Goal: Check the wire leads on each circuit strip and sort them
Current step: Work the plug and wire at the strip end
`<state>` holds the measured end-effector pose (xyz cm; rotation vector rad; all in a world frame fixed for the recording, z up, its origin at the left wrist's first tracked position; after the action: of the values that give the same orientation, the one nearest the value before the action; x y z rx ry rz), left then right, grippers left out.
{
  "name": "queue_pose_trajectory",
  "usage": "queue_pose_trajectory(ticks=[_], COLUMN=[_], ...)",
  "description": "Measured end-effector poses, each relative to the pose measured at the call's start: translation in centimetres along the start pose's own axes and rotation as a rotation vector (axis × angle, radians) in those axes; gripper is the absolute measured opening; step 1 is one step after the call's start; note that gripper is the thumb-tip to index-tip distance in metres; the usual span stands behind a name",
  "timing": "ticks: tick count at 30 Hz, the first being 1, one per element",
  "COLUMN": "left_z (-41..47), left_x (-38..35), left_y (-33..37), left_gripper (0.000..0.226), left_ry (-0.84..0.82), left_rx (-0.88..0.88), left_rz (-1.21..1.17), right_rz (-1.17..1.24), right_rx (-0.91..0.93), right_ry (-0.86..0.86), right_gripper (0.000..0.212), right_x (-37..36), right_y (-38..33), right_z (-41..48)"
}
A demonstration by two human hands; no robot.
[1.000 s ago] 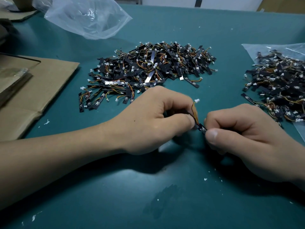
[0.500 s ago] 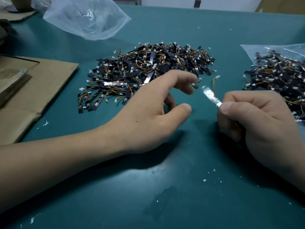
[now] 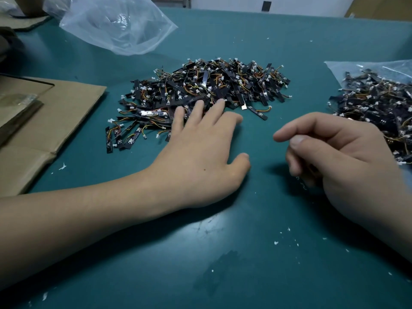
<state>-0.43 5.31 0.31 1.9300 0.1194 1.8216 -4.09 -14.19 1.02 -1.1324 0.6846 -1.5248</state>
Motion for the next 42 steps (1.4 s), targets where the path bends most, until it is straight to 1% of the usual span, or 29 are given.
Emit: queue_pose_trajectory(ticks=[3,5,6,7,9,10,11,13,15,17,21,22,23,25,26,28,30,32,33,36,38,42], left_z=[-0.4,-0.7,-0.8,-0.7,-0.2,0.1,0.4,1.1,1.2,1.1,0.0,-0.2,-0.2,-0.1,0.0,0.2,0.3,0.1,0.1,0.0,-0.1,-0.8], left_x=[0.3,0.4,0.4,0.5,0.9,1.3,1.7,1.8,0.9,0.2,0.2,0.2,0.2,0.4,0.5,0.5,0.7,1.1,1.2,1.3,1.3,1.6], left_y=[0.0,0.0,-0.1,-0.2,-0.8,-1.3,-1.9,-3.1,-3.7,-3.4,-2.2,-2.2,-2.2,-2.3,-2.5,-3.3,-5.1,-6.8,-7.1,-6.6,-6.3,-5.6], left_gripper=[0.054,0.047,0.049,0.055,0.073,0.081,0.086,0.091,0.093,0.094,0.086,0.084,0.083,0.085,0.088,0.095,0.100,0.101,0.099,0.091,0.091,0.084], left_ry=[0.049,0.097,0.121,0.146,0.202,0.203,0.171,0.069,-0.040,-0.058,0.000,0.030,0.079,0.168,0.177,0.147,0.082,0.036,0.033,0.031,0.036,0.074], left_rx=[-0.160,-0.192,-0.172,-0.142,-0.079,-0.027,0.040,0.164,0.210,0.146,-0.135,-0.162,-0.146,-0.034,0.025,0.106,0.207,0.314,0.327,0.256,0.185,-0.069], left_rz=[-0.124,-0.150,-0.103,-0.006,0.305,0.426,0.484,0.444,0.370,0.301,0.182,0.193,0.233,0.358,0.402,0.409,0.356,0.307,0.300,0.274,0.213,0.032], right_rz=[-0.001,0.000,0.000,-0.003,-0.013,-0.017,-0.018,-0.012,-0.013,-0.022,-0.033,-0.034,-0.035,-0.038,-0.036,-0.041,-0.041,-0.043,-0.044,-0.049,-0.054,-0.060], right_rx=[0.006,0.005,0.004,0.004,0.005,0.005,0.001,-0.010,-0.014,-0.011,-0.004,-0.001,0.003,0.007,0.010,0.019,0.023,0.024,0.029,0.041,0.044,0.058], right_ry=[-0.010,-0.014,-0.016,-0.019,-0.032,-0.045,-0.055,-0.067,-0.074,-0.085,-0.094,-0.094,-0.094,-0.087,-0.079,-0.073,-0.072,-0.082,-0.081,-0.085,-0.092,-0.088], right_gripper=[0.023,0.023,0.023,0.022,0.022,0.022,0.021,0.021,0.021,0.021,0.021,0.021,0.021,0.022,0.022,0.022,0.022,0.022,0.021,0.017,0.020,0.020], right_x=[0.0,0.0,0.0,0.0,0.1,0.0,0.0,0.0,0.0,-0.1,-0.1,-0.1,-0.1,-0.1,0.0,0.1,0.2,0.2,0.3,0.0,0.0,0.1], right_y=[0.0,0.1,0.1,0.1,0.1,0.1,0.1,0.2,0.1,0.1,0.1,0.1,0.1,0.1,0.1,0.0,0.2,0.3,0.3,0.3,0.4,0.4], right_z=[0.0,0.0,0.0,0.0,-0.1,-0.1,-0.1,0.0,0.0,0.0,0.0,0.0,0.0,-0.1,-0.1,-0.2,-0.3,-0.4,-0.4,-0.3,-0.3,-0.4])
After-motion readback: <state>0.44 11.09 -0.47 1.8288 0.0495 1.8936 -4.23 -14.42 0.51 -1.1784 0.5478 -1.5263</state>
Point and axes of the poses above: each hand's wrist, its own z-axis towards the middle knuckle, its own x-axis out of the back of the hand, y = z × x, the point moved 2 cm from there along z, towards the middle knuckle, and after that the axes turned 8 degrees about x, right-handed, at the moved point
